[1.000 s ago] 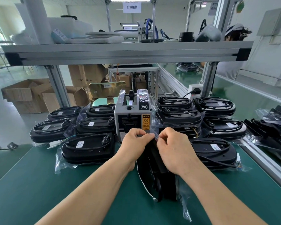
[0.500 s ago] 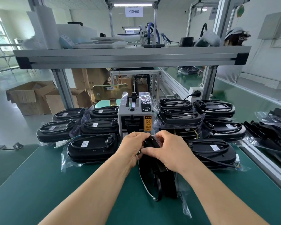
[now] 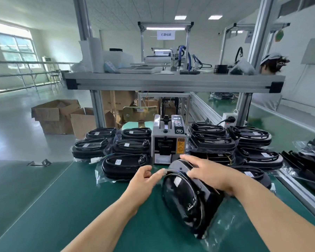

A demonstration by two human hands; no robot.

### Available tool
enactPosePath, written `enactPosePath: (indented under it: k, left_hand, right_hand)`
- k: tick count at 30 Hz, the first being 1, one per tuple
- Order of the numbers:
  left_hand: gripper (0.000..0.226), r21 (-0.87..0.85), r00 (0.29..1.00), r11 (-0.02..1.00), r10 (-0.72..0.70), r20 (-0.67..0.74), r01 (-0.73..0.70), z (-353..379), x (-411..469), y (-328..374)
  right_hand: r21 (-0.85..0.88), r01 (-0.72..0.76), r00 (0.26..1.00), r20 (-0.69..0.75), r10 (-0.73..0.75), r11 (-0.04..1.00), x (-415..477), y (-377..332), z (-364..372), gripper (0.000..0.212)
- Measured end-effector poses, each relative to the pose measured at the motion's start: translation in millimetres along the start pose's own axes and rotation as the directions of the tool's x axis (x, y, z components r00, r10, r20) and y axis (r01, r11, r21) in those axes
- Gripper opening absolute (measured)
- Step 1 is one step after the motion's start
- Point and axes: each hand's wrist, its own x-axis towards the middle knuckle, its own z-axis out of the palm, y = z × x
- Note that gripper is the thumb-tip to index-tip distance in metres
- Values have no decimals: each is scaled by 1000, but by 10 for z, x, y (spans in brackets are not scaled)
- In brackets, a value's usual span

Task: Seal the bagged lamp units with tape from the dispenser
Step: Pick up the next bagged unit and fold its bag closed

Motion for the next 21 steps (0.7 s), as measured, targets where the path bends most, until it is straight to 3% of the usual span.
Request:
enactPosePath:
  k: [2, 4, 6, 7, 9, 13, 16, 21]
  left_hand:
    - [75, -131, 984, 988, -60, 167, 83, -123, -173, 39]
    - [66, -372, 911, 900, -62, 407, 228, -254, -329, 74]
    - [61, -538, 862, 772, -26, 507, 339, -375, -474, 139]
    - [68, -585, 869, 740, 2, 495, 331, -433, -521, 155]
    - [77, -619, 915, 749, 44, 402, 236, -545, -571, 185]
    - [47, -519, 983, 845, -36, 181, 127, -765, -601, 230]
    - [31, -509, 998, 859, -55, 16, 56, -960, -591, 218]
    - [15, -575, 929, 814, -151, -337, -76, -1648, -278, 19]
  right_hand:
    - [207, 108, 988, 90, -129, 972, -102, -39, 8, 56]
    - [420, 157, 955, 167, -246, 894, -140, -101, 61, 51]
    - [528, 169, 896, 269, -353, 832, -148, -196, 134, 50]
    - [550, 187, 855, 317, -411, 814, -141, -240, 172, 50]
    - [593, 199, 810, 348, -471, 781, -80, -317, 241, 51]
    - [642, 123, 883, 277, -378, 757, 152, -444, 371, 54]
    - [694, 60, 910, 258, -325, 718, 336, -604, 501, 60]
    - [919, -69, 989, 114, -94, 387, 630, -797, 809, 61]
